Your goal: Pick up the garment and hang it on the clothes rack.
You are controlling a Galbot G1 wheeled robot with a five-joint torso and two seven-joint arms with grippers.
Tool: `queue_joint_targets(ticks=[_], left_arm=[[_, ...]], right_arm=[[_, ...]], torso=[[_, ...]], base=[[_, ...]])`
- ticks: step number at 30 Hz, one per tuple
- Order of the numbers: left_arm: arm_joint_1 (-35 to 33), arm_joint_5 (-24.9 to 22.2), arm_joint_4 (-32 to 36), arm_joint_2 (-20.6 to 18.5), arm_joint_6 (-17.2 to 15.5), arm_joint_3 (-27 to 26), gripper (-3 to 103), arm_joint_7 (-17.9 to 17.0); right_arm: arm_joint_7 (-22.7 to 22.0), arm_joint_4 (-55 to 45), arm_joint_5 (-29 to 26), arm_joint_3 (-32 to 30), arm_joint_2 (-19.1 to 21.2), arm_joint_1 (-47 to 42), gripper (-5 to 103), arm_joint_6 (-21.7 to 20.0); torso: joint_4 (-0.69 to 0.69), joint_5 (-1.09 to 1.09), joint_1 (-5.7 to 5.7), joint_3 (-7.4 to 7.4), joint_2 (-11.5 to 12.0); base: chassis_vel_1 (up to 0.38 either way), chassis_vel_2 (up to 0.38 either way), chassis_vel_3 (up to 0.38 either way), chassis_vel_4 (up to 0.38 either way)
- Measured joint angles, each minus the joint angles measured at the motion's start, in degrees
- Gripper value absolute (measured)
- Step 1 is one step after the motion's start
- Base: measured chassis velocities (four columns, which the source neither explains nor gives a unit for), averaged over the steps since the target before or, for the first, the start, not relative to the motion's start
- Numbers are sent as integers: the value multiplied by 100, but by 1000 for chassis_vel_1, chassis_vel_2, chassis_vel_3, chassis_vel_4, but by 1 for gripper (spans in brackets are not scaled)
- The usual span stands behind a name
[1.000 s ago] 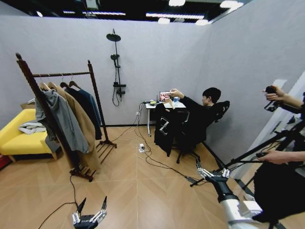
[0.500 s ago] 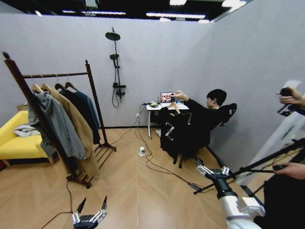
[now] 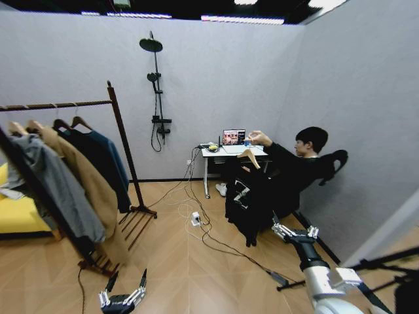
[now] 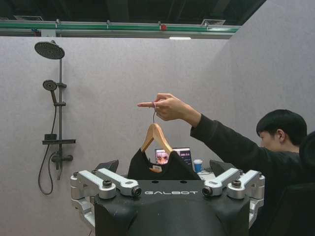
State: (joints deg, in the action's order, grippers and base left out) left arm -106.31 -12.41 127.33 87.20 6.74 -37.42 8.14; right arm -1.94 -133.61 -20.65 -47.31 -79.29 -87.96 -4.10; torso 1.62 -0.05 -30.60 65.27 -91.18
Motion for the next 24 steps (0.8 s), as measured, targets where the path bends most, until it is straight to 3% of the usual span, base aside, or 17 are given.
queue_joint_targets(ticks=[2, 5, 8, 9, 11, 12, 13, 15, 16, 18, 19, 21, 24], left_arm=[[-1, 0, 0, 2, 0, 0, 100, 1], [-1, 0, 0, 0, 0, 1, 100, 2], [-1, 0, 0, 2, 0, -1, 100, 0], [-1, 0, 0, 1, 0, 0, 100, 1], [-1, 0, 0, 0, 0, 0, 100, 1], [-1, 0, 1, 2, 0, 2, 100, 2], [-1, 0, 1, 2, 0, 2, 100, 2], [0, 0, 0, 1, 0, 1, 100, 2], [0, 0, 0, 1, 0, 1, 100, 2], [0, 0, 1, 2, 0, 0, 100, 0], [0, 0, 1, 2, 0, 0, 100, 0], [0, 0, 0, 0, 0, 2, 100, 1], [0, 0, 0, 2, 0, 1, 100, 1]], right_arm=[[-4, -31, -25, -3, 7, -8, 100, -4], [-45, -65, -42, -4, 25, 10, 100, -26], [-100, -32, -43, -36, 66, 69, 100, -62], [-131, -20, -43, -60, 84, 87, 100, -68], [-165, -20, -44, -72, 93, 97, 100, -72], [-305, -37, -50, -86, 104, 110, 100, -130], [-305, -37, -50, -86, 104, 110, 100, -130], [-549, -229, -112, -202, 145, 164, 100, -484], [-549, -229, -112, -202, 145, 164, 100, -484], [-583, -338, -326, -407, 286, 324, 100, -939], [-583, -338, -326, -407, 286, 324, 100, -939], [-524, -367, -672, -650, 513, 578, 100, -1328], [-428, -279, -1064, -852, 797, 837, 100, -1617]], torso=[[-3, 13, -3, 2, 2], [1, -1, 1, -1, 0], [-4, 13, -2, 2, 2], [-2, -1, 1, 0, 0], [0, -2, 2, 0, -1], [-4, 14, 0, 2, 1], [-4, 14, 0, 2, 1], [1, -1, -1, 0, 1], [1, -1, -1, 0, 1], [-8, 13, -8, 4, 4], [-8, 13, -8, 4, 4], [2, 1, -7, 3, 4], [-3, 9, -5, 3, 4]], base=[[-351, 362, 383, -364], [-362, 360, 368, -353], [-353, 351, 322, -361], [-381, 349, 347, -380], [-381, 351, 389, -380], [-348, 358, 322, -345], [-348, 358, 322, -345], [-337, 330, 328, -323], [-335, 303, 297, -323], [-214, 254, 240, -214], [-214, 219, 183, -214], [-141, 165, 76, -53], [-84, 73, -1, -69]])
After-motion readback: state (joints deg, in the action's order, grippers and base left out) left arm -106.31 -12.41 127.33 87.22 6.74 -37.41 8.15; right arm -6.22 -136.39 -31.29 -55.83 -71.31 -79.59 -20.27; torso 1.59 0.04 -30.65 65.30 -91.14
